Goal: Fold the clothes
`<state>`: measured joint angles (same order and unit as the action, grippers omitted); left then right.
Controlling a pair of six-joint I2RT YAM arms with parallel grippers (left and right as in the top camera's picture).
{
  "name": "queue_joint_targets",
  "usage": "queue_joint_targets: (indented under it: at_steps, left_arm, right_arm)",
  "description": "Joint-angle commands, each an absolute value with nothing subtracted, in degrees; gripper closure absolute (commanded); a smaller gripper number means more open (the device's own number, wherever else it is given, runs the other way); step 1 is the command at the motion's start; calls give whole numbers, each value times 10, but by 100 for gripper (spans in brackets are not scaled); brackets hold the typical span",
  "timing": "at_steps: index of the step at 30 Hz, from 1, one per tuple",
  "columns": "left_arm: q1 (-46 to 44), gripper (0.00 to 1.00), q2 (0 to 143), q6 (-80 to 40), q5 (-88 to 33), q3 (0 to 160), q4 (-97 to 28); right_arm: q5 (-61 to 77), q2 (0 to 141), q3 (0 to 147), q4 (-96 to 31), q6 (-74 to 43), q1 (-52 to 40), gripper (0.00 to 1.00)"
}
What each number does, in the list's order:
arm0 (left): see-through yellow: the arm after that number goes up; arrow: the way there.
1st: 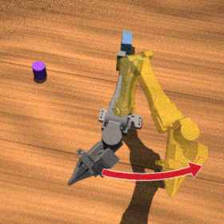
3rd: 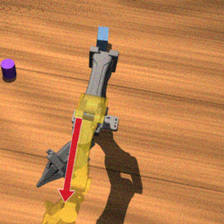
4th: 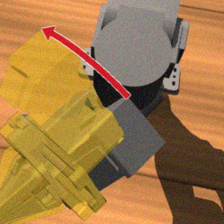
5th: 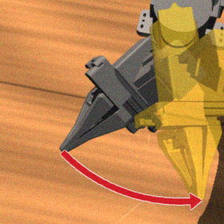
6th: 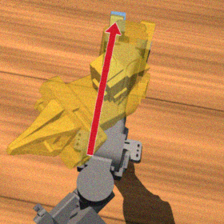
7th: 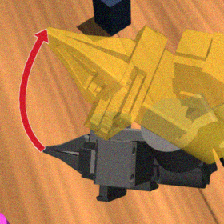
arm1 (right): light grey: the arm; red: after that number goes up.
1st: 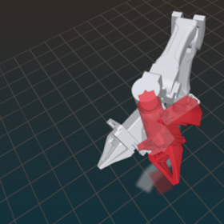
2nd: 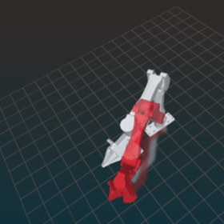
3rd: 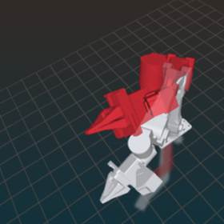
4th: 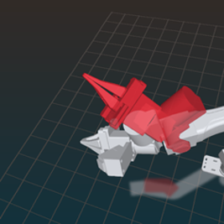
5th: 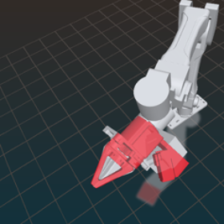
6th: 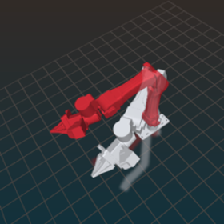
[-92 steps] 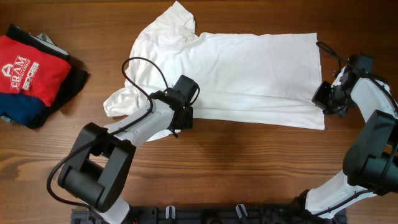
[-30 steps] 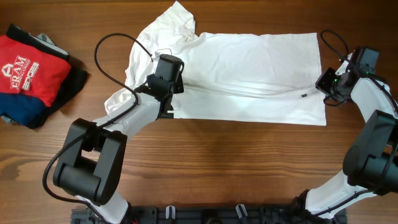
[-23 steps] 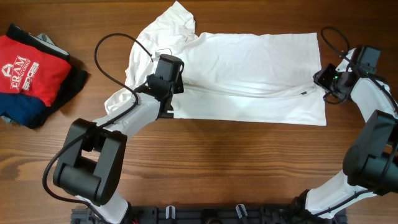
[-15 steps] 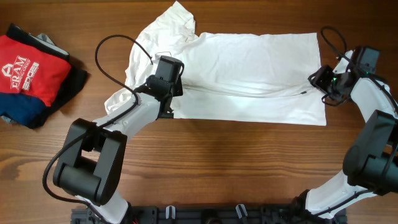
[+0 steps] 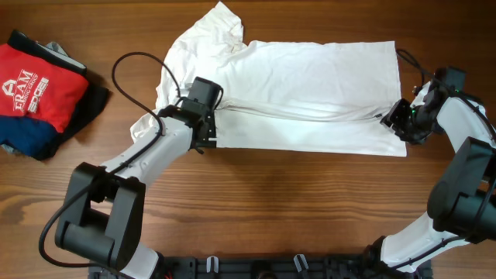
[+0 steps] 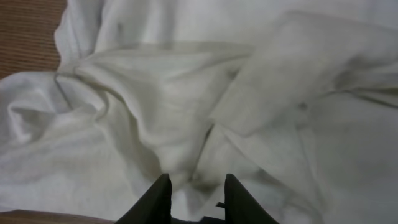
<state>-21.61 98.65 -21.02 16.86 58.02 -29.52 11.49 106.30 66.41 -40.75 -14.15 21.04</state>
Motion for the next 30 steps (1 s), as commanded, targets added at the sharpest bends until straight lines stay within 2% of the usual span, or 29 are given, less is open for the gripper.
queue_joint_targets:
  at_steps: [1, 8, 18, 22, 25, 27, 29, 30]
  left_arm:
    - [-173, 72, 997, -262, 189, 580, -308]
    - [-93, 69, 1003, -275, 166, 580, -289]
    - [-46, 67, 1060, -275, 155, 550, -296]
    - [-28, 69, 1062, -275, 155, 542, -344]
    - [-27, 68, 1062, -275, 154, 542, -413]
    - [-27, 74, 1062, -276, 149, 542, -458]
    - [-27, 86, 1062, -293, 134, 542, -493]
    - [-27, 87, 1062, -294, 123, 542, -507]
  right_arm:
    - [93, 1065, 637, -412, -131, 209, 50]
    - [70, 1065, 623, -413, -135, 209, 50]
    - [25, 1065, 623, -452, -138, 209, 50]
    - [-57, 1065, 623, -488, -178, 210, 50]
    - [-67, 1065, 623, -501, -184, 210, 50]
    - [-81, 1065, 623, -515, -197, 213, 50]
    - [-110, 1065, 623, -529, -219, 218, 50]
    - [-112, 1065, 623, -530, -218, 221, 50]
